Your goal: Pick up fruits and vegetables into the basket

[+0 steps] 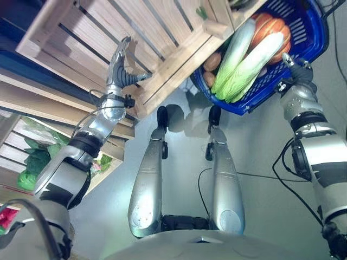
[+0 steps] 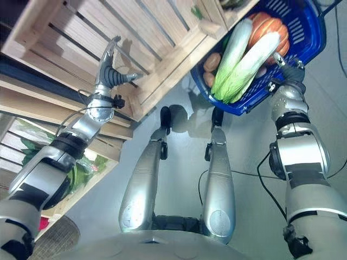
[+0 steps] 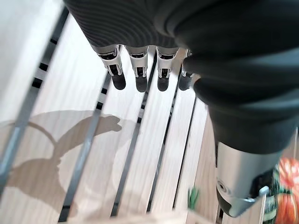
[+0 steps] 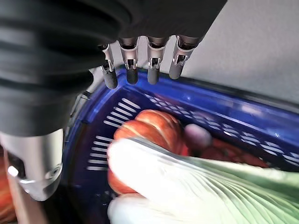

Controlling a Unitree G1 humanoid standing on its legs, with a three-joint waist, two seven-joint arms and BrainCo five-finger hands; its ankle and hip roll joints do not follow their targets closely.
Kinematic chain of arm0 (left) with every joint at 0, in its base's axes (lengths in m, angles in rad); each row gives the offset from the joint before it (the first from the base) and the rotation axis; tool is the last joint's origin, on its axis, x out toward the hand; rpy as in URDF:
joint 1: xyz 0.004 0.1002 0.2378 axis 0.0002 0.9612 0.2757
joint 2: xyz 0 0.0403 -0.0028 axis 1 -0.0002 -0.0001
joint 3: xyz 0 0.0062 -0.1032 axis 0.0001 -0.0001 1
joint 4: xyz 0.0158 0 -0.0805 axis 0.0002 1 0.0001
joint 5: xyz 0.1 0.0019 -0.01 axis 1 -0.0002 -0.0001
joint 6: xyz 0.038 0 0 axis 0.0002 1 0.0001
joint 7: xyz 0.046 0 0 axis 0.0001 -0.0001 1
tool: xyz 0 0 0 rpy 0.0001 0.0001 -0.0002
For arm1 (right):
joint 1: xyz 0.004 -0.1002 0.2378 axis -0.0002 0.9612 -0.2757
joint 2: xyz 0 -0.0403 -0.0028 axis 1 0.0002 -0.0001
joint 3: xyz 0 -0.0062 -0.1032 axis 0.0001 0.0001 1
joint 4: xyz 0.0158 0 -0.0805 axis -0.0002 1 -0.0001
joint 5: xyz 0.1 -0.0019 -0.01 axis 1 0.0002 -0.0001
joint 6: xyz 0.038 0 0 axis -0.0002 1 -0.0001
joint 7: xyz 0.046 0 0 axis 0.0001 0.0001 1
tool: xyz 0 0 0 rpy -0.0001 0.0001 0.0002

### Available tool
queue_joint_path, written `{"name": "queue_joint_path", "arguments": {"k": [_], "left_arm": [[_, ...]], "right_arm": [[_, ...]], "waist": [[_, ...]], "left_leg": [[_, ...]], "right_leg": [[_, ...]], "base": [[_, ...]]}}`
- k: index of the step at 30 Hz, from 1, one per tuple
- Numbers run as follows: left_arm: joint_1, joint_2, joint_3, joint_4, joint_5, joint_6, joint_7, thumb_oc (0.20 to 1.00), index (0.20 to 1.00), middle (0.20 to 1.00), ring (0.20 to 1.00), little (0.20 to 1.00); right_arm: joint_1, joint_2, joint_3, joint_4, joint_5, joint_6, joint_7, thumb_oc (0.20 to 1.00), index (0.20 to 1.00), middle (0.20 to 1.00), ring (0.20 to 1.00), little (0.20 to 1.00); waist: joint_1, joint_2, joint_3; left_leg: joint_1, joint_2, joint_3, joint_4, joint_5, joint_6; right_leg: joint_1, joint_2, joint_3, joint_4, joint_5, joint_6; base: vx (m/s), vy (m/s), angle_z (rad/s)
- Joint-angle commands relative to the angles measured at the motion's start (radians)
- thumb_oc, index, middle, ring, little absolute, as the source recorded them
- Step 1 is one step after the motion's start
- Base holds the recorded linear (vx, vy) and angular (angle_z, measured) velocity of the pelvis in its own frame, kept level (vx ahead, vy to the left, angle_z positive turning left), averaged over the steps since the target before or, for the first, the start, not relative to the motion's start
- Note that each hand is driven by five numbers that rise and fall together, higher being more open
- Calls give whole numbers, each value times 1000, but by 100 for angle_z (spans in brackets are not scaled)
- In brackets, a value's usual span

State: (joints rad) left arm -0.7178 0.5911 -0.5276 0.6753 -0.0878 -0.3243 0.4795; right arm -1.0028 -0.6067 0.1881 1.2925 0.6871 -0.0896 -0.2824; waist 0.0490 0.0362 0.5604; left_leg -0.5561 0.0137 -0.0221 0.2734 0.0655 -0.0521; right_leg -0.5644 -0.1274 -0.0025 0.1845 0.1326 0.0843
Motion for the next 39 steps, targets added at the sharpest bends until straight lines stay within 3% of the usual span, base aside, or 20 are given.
{"name": "queue_joint_path", "arguments": {"k": [1, 9, 12, 20, 28, 39], "left_arm": [[62, 26, 78, 8, -42, -14, -38, 1000, 1000, 1000, 1000, 1000], [251, -19, 117, 131, -18, -1, -172, 1000, 1000, 1000, 1000, 1000], [353, -57, 145, 208, -14, 21, -254, 1000, 1000, 1000, 1000, 1000], [584, -162, 215, 383, 79, 28, -372, 1000, 1000, 1000, 1000, 1000], [672, -233, 279, 564, 70, 42, -448, 1000, 1000, 1000, 1000, 1000], [694, -266, 303, 624, -4, 92, -554, 1000, 1000, 1000, 1000, 1000]], "right_arm": [[76, -51, -28, -48, -43, -65, 22, 1000, 1000, 1000, 1000, 1000], [325, -7, -79, -118, -121, -108, 41, 1000, 1000, 1000, 1000, 1000], [465, 30, -97, -158, -171, -97, 75, 1000, 1000, 1000, 1000, 1000], [769, 169, -141, -162, -297, -65, 135, 1000, 1000, 1000, 1000, 1000], [891, 287, -129, -41, -382, 10, 176, 1000, 1000, 1000, 1000, 1000], [938, 326, -97, 40, -443, 57, 227, 1000, 1000, 1000, 1000, 1000]], "waist": [[-2, 2, -57], [-4, -31, -210], [-11, -50, -285], [-23, -59, -433], [-39, -61, -482], [-61, -45, -489]], "left_leg": [[130, -20, -1, -116, -20, 17], [287, -2, 14, -215, -22, 12], [361, 7, 22, -243, -28, 11], [505, 29, 38, -298, -37, 14], [584, 39, 46, -319, -54, 14], [622, 47, 56, -335, -64, 13]], "right_leg": [[92, 4, -80, 41, -54, 24], [271, -14, -91, -74, -51, 25], [363, -12, -91, -122, -52, 24], [503, -4, -92, -173, -63, 23], [581, -1, -92, -192, -82, 19], [614, -3, -88, -199, -98, 19]], "base": [[33, 40, 1], [56, 34, -1], [164, -4, -7], [180, 15, -9], [95, 18, 1], [28, 27, -2]]}}
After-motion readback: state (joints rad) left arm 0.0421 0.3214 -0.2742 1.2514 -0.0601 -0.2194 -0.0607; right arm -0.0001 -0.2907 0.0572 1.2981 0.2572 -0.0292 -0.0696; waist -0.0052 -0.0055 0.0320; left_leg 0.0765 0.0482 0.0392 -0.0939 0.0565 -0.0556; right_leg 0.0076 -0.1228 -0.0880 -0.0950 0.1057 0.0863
